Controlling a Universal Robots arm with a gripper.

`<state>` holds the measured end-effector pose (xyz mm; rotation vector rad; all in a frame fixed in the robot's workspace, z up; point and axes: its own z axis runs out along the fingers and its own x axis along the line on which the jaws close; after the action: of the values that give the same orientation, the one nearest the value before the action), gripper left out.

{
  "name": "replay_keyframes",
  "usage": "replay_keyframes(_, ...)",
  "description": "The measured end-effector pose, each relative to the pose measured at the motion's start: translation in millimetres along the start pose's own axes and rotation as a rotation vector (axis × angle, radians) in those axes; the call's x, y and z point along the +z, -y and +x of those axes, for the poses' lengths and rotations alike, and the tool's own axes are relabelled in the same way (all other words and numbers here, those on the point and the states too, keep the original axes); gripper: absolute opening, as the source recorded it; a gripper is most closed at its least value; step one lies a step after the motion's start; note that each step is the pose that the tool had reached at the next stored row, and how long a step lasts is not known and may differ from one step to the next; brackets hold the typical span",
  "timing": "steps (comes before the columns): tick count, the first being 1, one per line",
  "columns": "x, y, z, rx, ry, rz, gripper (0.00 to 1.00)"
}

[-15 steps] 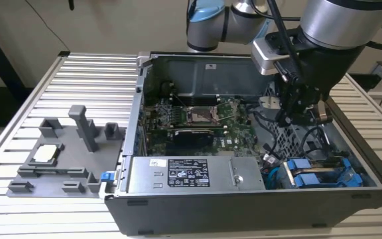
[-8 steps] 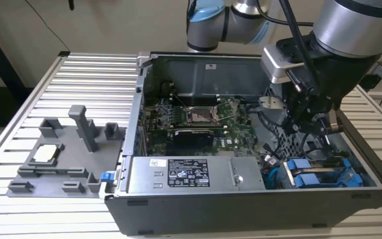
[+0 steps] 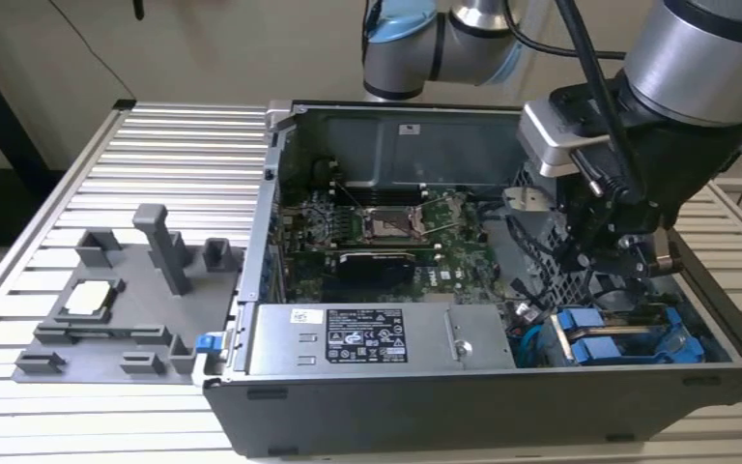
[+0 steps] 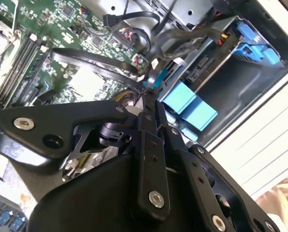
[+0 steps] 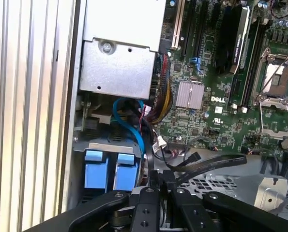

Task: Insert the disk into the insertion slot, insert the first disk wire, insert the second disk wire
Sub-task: 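Insert the first disk wire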

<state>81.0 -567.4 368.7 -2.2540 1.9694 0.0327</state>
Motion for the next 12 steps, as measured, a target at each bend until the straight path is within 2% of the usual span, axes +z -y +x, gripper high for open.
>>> replay_keyframes(4, -0.8, 2.4, 8.5, 0.000, -0.0055, -0.0027, 0.16)
replay_keyframes(8, -0.7, 8.6, 14.0, -0.001, -0.0142, -0.0062, 0.16)
replay_keyframes(10, -0.1, 13.9, 15.2, -0.001, -0.0222, -0.0098, 0.16)
replay_keyframes(12, 0.4, 19.2, 16.0, -0.001, -0.0332, -0.0158, 0.16)
